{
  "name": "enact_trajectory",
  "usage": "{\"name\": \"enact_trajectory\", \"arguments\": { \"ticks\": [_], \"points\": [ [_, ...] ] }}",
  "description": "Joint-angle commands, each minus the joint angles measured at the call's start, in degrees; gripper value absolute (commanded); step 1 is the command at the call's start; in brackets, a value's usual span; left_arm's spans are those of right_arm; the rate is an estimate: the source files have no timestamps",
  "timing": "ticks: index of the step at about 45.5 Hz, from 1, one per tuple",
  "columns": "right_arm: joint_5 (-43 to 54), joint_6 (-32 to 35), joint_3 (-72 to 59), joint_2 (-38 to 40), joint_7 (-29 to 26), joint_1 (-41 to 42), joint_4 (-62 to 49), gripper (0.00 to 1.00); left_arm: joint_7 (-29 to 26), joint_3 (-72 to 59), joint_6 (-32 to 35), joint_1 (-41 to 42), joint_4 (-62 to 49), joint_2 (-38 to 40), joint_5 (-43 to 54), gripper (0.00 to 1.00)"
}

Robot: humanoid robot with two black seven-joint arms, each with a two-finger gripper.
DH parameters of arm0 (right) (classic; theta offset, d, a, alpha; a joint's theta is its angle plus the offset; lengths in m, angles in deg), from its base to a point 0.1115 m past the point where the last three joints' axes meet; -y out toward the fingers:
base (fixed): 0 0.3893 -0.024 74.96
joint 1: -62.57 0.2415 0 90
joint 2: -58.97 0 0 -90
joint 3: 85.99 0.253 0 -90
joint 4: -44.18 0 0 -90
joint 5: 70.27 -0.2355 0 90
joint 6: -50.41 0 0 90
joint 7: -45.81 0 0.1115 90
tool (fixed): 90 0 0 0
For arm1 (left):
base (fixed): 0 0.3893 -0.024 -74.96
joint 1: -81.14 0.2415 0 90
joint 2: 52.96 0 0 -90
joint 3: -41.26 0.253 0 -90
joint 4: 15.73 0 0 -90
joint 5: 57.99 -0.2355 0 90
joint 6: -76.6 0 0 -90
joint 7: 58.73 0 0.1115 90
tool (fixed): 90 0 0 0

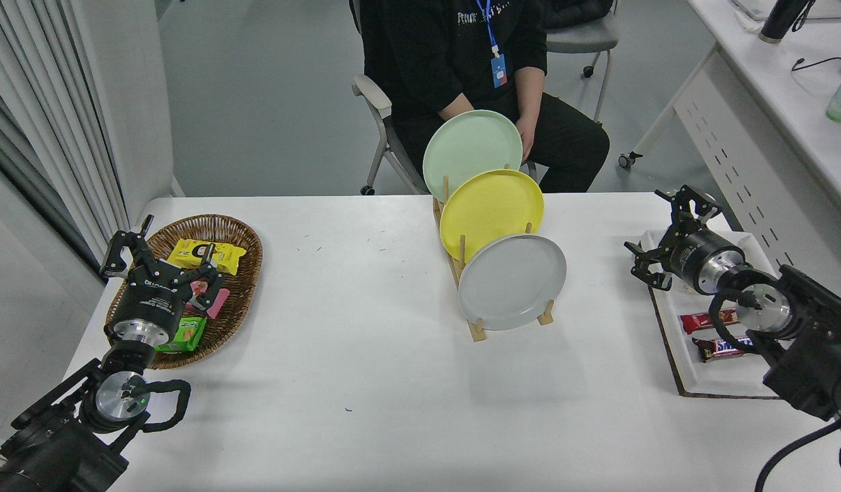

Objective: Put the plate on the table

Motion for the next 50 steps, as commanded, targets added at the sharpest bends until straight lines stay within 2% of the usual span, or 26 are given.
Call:
{"name": "enact_trajectory", "arguments": {
  "ticks": [1,18,37,50],
  "points": [
    [0.0,-0.28,0.03,-0.14,-0.04,0.12,0.05,0.99,0.0,0.0,0.0,-0.02,0.0,0.0,0.01,0.98],
    [0.09,-0.11,-0.23,-0.23,0.04,3.81,0.32,1.0,0.0,0.0,0.0,-0.02,0.0,0.0,0.01,0.98],
    [-0.08,0.33,-0.32,0.21,-0.39,3.46,1.28,1.0,0.0,0.0,0.0,-0.02,0.0,0.0,0.01,0.98],
    [-2.89,-0.55,-9.45,6.44,-2.06,2.85,13.66,0.99,0.0,0.0,0.0,-0.02,0.0,0.0,0.01,0.98]
  ]
}}
